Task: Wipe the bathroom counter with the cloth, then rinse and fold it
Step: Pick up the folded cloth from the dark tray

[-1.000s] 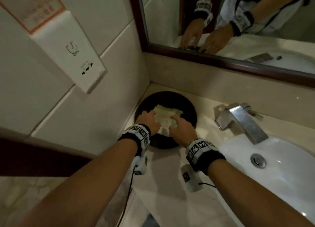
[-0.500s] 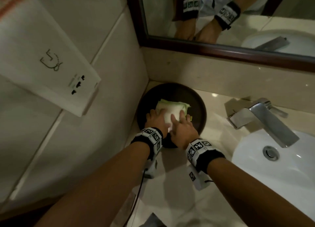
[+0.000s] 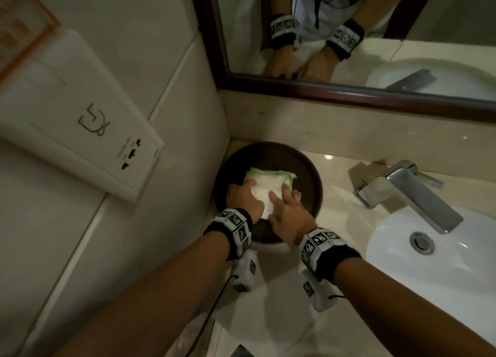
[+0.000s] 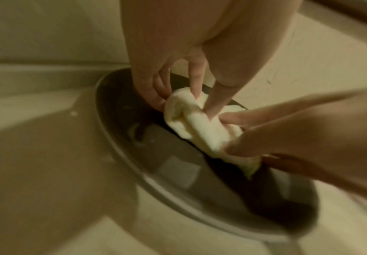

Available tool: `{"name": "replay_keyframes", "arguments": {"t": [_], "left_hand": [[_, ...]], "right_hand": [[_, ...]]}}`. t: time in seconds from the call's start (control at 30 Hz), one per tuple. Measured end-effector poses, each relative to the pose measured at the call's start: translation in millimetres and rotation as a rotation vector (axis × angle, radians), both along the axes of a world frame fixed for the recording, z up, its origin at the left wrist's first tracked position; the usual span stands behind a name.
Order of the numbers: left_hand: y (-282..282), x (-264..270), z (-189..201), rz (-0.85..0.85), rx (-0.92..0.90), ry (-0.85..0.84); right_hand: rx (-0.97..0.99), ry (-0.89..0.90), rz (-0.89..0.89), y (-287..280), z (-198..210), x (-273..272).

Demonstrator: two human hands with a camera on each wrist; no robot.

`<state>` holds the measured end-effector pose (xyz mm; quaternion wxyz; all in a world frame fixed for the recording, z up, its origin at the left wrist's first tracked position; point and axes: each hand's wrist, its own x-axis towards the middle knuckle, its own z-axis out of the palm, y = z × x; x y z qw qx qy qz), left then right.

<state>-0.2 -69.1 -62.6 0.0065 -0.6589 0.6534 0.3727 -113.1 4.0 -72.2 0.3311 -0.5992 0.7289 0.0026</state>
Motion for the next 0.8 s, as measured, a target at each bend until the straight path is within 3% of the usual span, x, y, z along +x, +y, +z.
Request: {"name": "replay_keyframes", "arguments": {"t": [0.33,0.5,0.8], "left_hand": [[26.6,-16.7,16.3,0.29,0.016,0.302],[39.6,-23.1,31.9,0.432,0.042,0.573],[73.8,-41.4,75.9,0.407,0.074,0.772]], "right_hand": [[0.004,0.051,0.005,18.8,6.3,2.8],[-0.203,-0.001,-0.133,30.5,24.1,-1.8],[-0.454,-0.231,-0.307,73.0,51.9,-19.2]]}}
